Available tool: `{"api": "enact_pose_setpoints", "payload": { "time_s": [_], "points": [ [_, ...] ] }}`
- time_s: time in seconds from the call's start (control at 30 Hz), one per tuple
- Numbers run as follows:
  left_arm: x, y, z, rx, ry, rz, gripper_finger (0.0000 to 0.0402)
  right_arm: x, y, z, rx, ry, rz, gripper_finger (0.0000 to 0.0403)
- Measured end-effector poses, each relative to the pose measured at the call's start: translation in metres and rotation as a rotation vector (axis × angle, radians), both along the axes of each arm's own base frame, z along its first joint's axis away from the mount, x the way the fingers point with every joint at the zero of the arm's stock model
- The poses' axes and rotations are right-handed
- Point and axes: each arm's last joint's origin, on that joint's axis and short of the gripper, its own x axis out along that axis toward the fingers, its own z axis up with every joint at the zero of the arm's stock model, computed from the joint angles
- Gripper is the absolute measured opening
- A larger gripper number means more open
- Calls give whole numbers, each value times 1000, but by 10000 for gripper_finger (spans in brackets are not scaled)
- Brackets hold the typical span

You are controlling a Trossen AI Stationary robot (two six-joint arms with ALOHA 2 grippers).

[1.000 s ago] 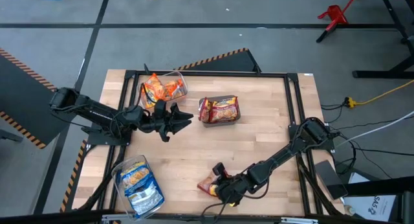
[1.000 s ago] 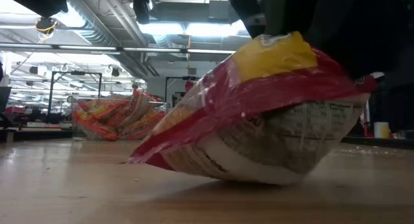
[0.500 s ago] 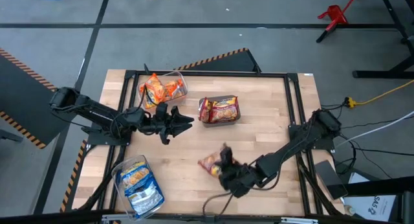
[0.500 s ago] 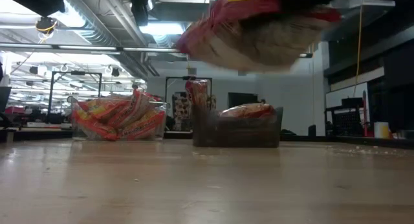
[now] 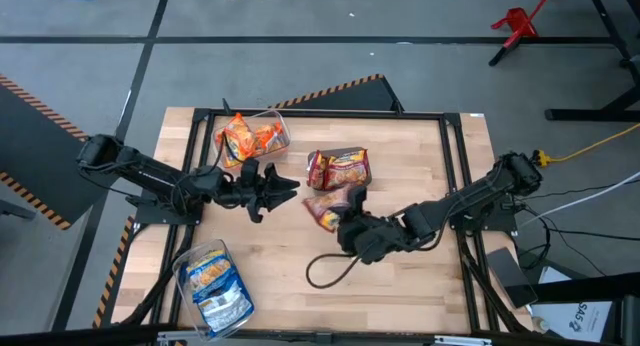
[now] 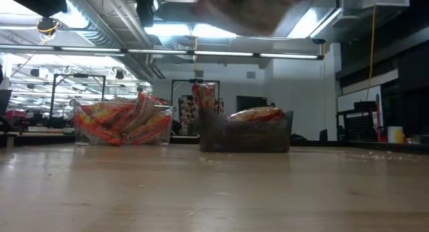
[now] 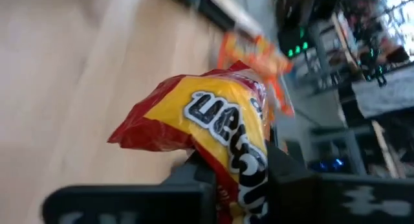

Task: Sort Maruchan noodles
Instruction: Put the red noodle pack into the black bin

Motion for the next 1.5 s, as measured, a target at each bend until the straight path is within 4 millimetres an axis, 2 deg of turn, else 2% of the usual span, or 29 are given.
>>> {"api": "enact_pose_setpoints", "payload": {
  "time_s": [0.13,0.23,0.43,0.6,0.9,1.2,1.5],
  "points": [
    [1,-3,-2,129,8,-64,167,7,3,12,-45,-96,31,36],
    [0,-8,-2,188,-1,-109,167,6,2,12,-122,-72,33,36],
    [2,2,-2,-126,5,-123,167,0,6,13,-313,-28,-25,37],
    [3,10,-3,-308,3,-123,167,-7,15,14,-447,-2,-48,37],
    [7,11,-8,-390,29,-142,167,-8,19,14,-458,1,-35,37],
    [19,12,-27,-446,110,-126,167,-8,19,14,-461,15,-6,37],
    [19,16,-23,-447,68,-126,167,-7,21,13,-417,19,62,37]
  ]
}}
